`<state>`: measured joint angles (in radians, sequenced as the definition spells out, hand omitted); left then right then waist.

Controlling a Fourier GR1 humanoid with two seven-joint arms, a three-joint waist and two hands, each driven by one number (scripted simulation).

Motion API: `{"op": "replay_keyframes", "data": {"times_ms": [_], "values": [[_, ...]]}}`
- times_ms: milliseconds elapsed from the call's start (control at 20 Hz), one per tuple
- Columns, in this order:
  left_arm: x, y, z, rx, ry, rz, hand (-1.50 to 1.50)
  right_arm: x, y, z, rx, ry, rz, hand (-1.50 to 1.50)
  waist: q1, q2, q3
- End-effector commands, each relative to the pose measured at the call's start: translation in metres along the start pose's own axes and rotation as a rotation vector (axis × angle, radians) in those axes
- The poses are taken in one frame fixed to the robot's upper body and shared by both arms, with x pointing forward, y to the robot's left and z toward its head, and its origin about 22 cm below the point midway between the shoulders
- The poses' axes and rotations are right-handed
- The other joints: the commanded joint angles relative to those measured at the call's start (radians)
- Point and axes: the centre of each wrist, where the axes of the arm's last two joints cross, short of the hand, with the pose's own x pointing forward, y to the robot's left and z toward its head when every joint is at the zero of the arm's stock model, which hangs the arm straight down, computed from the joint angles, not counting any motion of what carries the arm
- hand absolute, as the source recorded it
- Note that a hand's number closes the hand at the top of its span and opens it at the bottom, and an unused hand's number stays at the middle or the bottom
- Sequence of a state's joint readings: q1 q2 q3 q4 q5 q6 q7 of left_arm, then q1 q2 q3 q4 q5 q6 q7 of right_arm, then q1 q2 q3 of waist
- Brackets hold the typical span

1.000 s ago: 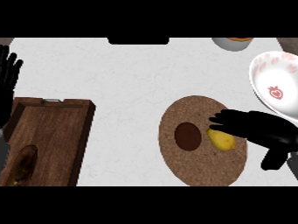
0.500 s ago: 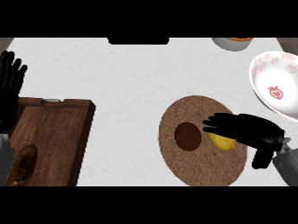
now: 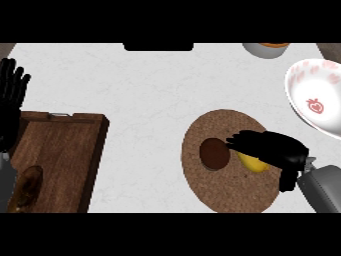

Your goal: Pick the lemon from the placemat and place it in the bowl

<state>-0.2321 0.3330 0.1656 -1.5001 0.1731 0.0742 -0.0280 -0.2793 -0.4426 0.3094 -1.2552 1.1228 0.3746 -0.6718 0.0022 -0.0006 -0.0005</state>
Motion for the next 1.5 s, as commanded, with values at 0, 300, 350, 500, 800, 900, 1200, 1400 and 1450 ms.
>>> {"op": "replay_keyframes", "data": {"times_ms": [0,300,350,500,800,900,1200,1400,1450], "values": [[0.014,0.005,-0.019,-0.004,0.005,0.012,0.0,-0.008,0.005,-0.003,0.015,0.02,0.005,-1.5,-0.002,0.001,0.001],[0.015,0.002,0.006,-0.01,0.0,0.01,0.0,-0.024,0.009,-0.007,-0.09,-0.067,0.024,1.5,0.004,0.0,0.001],[0.002,0.0,-0.007,-0.014,-0.001,0.007,0.0,-0.013,0.021,-0.023,-0.099,-0.08,0.021,1.5,-0.001,0.002,0.001],[0.006,0.007,-0.002,0.0,-0.008,-0.012,0.0,-0.033,0.015,-0.015,-0.1,-0.08,0.057,1.5,0.003,0.001,0.001],[-0.001,0.023,0.007,0.066,0.005,-0.019,0.0,-0.094,0.037,0.143,-0.169,0.445,-0.111,1.5,-0.075,-0.004,0.003],[-0.002,0.031,0.009,0.096,0.02,-0.034,0.0,-0.105,0.046,0.207,-0.167,0.689,-0.182,1.5,-0.135,0.0,0.005],[-0.003,0.028,0.014,0.083,0.004,-0.016,0.0,-0.1,0.056,0.346,-0.33,1.111,-0.315,1.5,-0.083,0.008,0.012],[0.004,0.016,0.006,0.051,-0.013,-0.003,0.0,-0.085,0.052,0.404,-0.447,1.262,-0.273,1.5,-0.046,0.01,0.012],[-0.002,0.022,0.013,0.043,0.003,-0.003,0.0,-0.08,0.051,0.418,-0.483,1.292,-0.267,1.5,-0.034,0.008,0.012]]}}
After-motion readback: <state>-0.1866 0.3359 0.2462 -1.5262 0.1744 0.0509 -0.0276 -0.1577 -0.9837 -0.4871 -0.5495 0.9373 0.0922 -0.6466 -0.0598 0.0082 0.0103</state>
